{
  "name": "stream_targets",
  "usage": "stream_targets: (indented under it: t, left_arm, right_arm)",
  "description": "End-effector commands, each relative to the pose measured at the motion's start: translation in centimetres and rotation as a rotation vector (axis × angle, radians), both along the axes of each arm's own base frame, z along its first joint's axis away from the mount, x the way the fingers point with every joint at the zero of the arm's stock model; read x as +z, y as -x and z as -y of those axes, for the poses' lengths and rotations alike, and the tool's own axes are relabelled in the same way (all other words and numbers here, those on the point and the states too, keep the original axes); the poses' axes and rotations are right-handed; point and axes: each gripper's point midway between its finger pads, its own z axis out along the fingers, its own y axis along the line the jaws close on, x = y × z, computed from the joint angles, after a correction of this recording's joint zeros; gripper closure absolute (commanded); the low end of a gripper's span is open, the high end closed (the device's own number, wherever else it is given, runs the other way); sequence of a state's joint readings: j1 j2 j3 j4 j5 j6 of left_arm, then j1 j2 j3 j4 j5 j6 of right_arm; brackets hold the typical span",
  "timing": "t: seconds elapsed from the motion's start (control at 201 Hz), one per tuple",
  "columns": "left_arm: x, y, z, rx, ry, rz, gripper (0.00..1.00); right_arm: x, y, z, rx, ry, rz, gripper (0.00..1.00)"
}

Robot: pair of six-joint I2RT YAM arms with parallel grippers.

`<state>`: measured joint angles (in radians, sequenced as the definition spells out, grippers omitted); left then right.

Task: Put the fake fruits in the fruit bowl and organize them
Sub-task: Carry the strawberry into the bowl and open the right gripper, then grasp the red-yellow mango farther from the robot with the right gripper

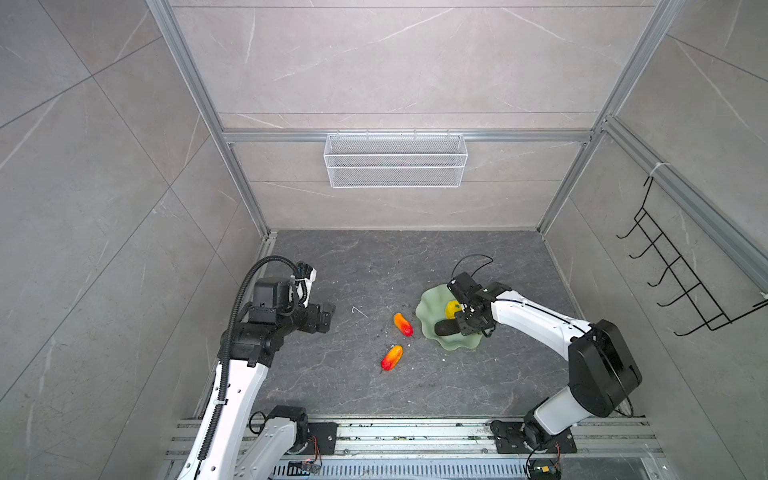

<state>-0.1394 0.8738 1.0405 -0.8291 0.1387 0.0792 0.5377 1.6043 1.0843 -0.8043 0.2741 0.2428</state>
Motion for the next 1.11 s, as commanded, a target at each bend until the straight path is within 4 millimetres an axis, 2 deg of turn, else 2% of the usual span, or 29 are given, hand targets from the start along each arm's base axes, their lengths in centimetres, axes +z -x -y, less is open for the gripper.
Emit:
stream_targets:
  t: [0.0, 0.125, 0.279, 0.468, 0.528, 0.553, 0.608, 0.658, 0.732, 0.812, 0.887, 1.046, 1.101]
  left_arm:
    - [0.7, -0.3, 0.1, -0.016, 0.002, 0.035, 0.0]
    - [0.7, -0.3, 0.1, -0.016, 0.001, 0.036, 0.0]
    - [0.7, -0.3, 0.1, -0.017, 0.002, 0.035, 0.0]
    - [0.7, -0.3, 0.1, -0.017, 0.001, 0.032, 0.0]
    - [0.6, -0.3, 0.1, -0.017, 0.001, 0.031, 0.0]
    - [0.6, -0.3, 0.2, -0.017, 0.002, 0.03, 0.0]
    - [0.6, -0.3, 0.1, -0.017, 0.002, 0.031, 0.0]
    - [0.7, -0.3, 0.2, -0.018, 0.003, 0.033, 0.0]
    - [0.6, -0.3, 0.2, -0.017, 0.002, 0.031, 0.0]
    - [0.6, -0.3, 0.2, -0.016, 0.003, 0.029, 0.0]
    - [0.6, -0.3, 0.1, -0.016, 0.002, 0.028, 0.0]
    - [0.7, -0.3, 0.2, -0.017, 0.003, 0.031, 0.0]
    - [0.6, -0.3, 0.2, -0.018, 0.002, 0.03, 0.0]
  right_arm:
    - [-1.0, 0.0, 0.3, 0.001, 0.027, -0.022, 0.48]
    - [-0.8, -0.1, 0.3, -0.001, 0.026, -0.012, 0.43]
    - [0.8, 0.0, 0.8, 0.001, 0.03, 0.021, 0.36]
    - [5.1, 0.1, 1.1, 0.011, 0.014, 0.086, 0.22]
    - [6.9, 0.2, 1.0, 0.017, -0.008, 0.114, 0.12]
    - [7.6, 0.2, 0.7, 0.028, -0.025, 0.128, 0.02]
    - [8.6, 0.3, -0.1, 0.059, -0.056, 0.15, 0.0]
    - [9.4, 0.3, -1.8, 0.126, -0.093, 0.184, 0.0]
    - [9.6, 0.6, -5.5, 0.252, -0.162, 0.224, 0.0]
    - [9.2, 1.2, -10.2, 0.369, -0.227, 0.236, 0.0]
    - [8.7, 1.0, -13.7, 0.436, -0.257, 0.234, 0.0]
    - [6.9, -0.9, -18.7, 0.51, -0.274, 0.22, 0.0]
    - [6.3, -1.2, -20.5, 0.536, -0.298, 0.205, 0.04]
